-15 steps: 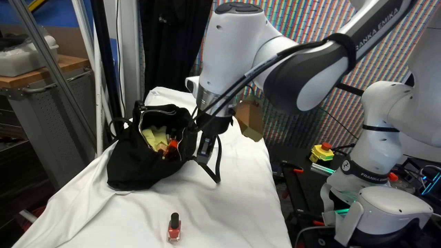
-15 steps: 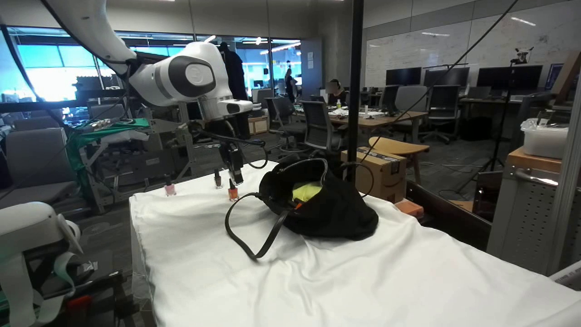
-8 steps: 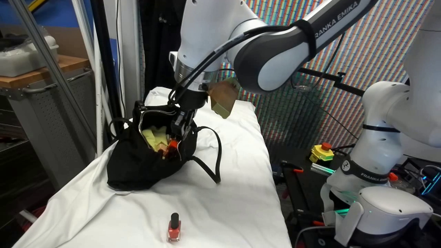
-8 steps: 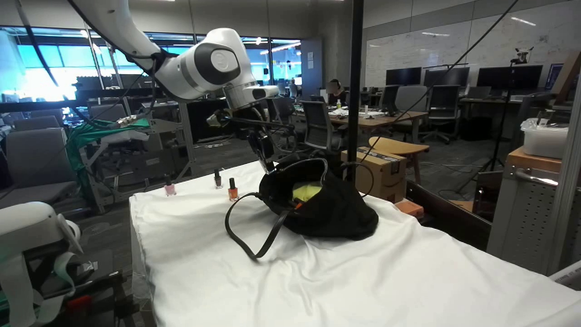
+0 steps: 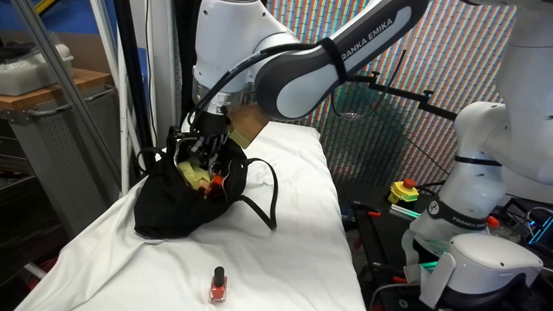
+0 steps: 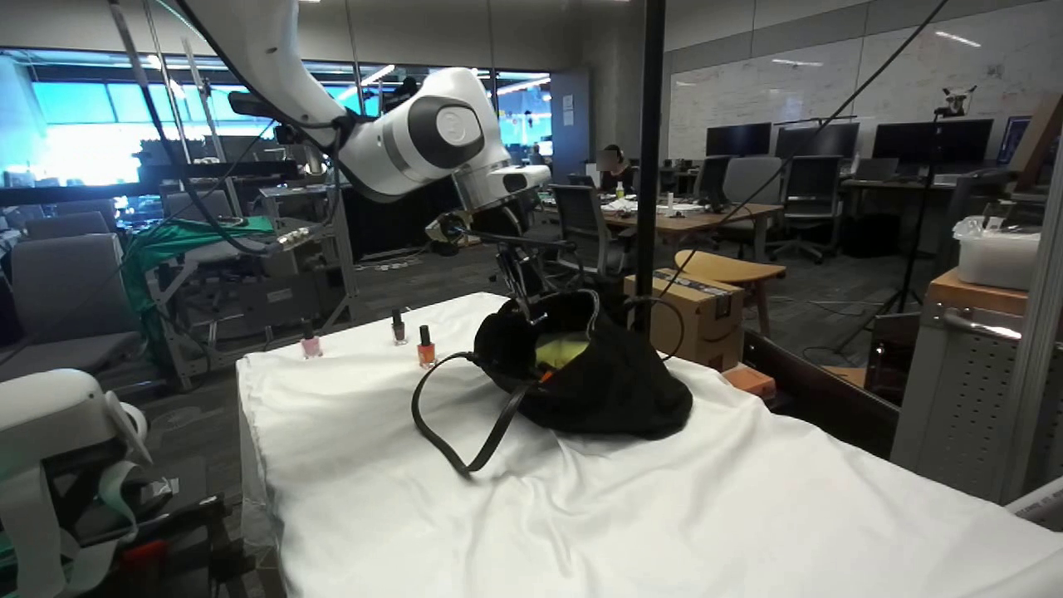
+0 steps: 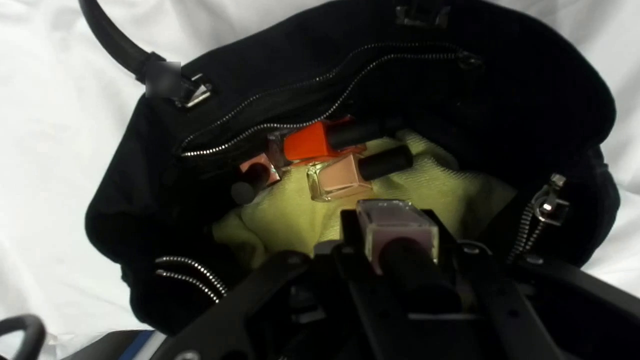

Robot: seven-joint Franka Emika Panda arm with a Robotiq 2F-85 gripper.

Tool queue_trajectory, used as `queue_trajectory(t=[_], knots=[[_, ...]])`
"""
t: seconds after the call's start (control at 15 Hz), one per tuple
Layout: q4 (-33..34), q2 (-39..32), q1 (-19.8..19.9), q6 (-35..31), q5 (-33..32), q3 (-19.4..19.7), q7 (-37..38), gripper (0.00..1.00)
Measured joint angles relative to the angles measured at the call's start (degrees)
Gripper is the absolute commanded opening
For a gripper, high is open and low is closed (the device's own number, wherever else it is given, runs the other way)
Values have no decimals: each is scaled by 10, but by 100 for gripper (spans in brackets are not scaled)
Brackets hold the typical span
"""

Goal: Pick up the nail polish and put them in the bag

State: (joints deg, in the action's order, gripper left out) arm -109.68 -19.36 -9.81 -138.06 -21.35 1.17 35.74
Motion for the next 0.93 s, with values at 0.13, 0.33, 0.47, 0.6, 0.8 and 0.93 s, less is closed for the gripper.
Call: queue_trajectory(t=[0.13, 0.33, 0.47, 0.6, 0.8, 0.93], knots=[[20, -18, -1, 0, 0, 7, 6, 22], [44, -39, -2, 0, 0, 17, 18, 63], [55, -49, -3, 0, 0, 23, 25, 72], [62, -57, -4, 0, 0, 26, 29, 86], [66, -63, -4, 0, 0, 26, 29, 99], [65, -63, -5, 1, 0, 26, 29, 100]])
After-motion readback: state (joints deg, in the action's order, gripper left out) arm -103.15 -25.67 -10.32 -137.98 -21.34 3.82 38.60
